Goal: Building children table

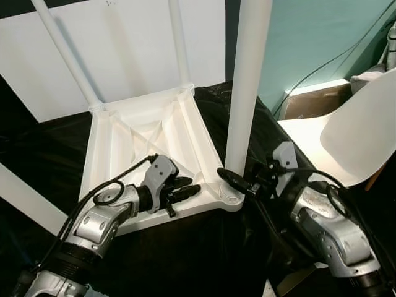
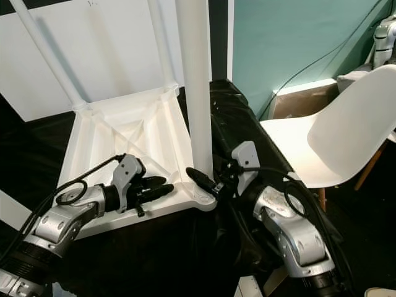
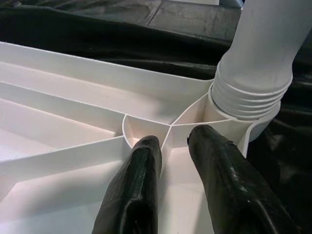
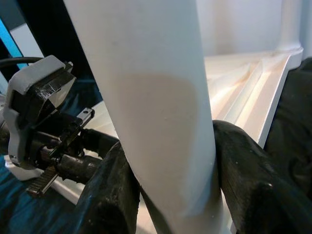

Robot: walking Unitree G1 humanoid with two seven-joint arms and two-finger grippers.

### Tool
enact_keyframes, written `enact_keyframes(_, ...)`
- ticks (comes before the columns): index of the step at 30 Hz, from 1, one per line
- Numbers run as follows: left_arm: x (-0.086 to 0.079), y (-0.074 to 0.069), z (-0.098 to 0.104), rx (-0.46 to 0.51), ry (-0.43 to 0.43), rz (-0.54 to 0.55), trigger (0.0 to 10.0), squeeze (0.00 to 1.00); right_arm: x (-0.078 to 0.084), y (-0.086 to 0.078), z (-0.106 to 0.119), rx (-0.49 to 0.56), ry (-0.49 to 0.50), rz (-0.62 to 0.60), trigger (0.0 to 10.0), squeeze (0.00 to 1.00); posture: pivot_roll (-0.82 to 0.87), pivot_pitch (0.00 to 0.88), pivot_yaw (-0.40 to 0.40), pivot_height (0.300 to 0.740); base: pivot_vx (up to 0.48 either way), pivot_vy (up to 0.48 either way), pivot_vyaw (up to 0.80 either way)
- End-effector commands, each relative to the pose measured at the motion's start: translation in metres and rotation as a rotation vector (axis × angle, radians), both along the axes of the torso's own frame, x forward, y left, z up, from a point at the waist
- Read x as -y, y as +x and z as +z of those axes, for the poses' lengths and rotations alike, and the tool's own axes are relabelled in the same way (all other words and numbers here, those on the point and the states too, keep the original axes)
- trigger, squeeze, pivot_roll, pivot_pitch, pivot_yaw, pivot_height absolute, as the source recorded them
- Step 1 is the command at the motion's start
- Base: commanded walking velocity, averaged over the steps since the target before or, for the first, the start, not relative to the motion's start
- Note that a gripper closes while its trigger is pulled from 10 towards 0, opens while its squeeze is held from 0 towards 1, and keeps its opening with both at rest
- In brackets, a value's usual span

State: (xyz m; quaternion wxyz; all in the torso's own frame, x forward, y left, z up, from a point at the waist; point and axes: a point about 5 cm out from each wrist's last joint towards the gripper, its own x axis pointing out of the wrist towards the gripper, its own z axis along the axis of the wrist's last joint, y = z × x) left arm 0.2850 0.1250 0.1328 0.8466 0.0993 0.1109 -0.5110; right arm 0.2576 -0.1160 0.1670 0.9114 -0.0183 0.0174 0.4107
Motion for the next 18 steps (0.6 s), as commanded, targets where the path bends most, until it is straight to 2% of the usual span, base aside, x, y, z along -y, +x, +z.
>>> enact_keyframes(1,0.001,-0.007,-0.003,-0.059,0.003,-0.157,10.0,0.0,-0.001,-0.001,-0.034,-0.294,0.005,-0.038,10.0,0.0,-0.08,0.0,0.101,0.74,0.0,0.0,0.0)
enact_keyframes(3,0.0,-0.007,-0.003,-0.061,0.003,-0.155,10.0,0.0,-0.001,0.004,-0.033,-0.347,0.047,-0.064,10.0,0.0,-0.07,0.0,0.098,0.74,0.0,0.0,0.0)
enact_keyframes(12,0.0,-0.008,-0.006,-0.067,0.004,-0.147,10.0,0.0,-0.012,0.011,-0.03,-0.365,0.036,-0.052,10.0,0.0,-0.05,0.0,0.091,0.74,0.0,0.0,0.0)
enact_keyframes(14,0.0,-0.009,-0.006,-0.068,-0.003,-0.137,10.0,0.0,-0.02,0.01,-0.027,-0.31,0.0,-0.023,10.0,0.0,-0.04,0.0,0.088,0.74,0.0,0.0,0.0)
enact_keyframes(15,-0.002,-0.009,-0.007,-0.07,-0.006,-0.128,10.0,0.0,-0.022,0.013,-0.027,-0.265,0.006,-0.059,10.0,0.0,-0.03,0.0,0.089,0.74,0.0,0.0,0.0)
enact_keyframes(18,-0.004,-0.012,-0.01,-0.075,-0.001,-0.118,10.0,0.0,-0.031,0.018,-0.028,-0.227,0.025,-0.116,10.0,0.0,-0.01,0.0,0.091,0.74,0.0,0.0,0.0)
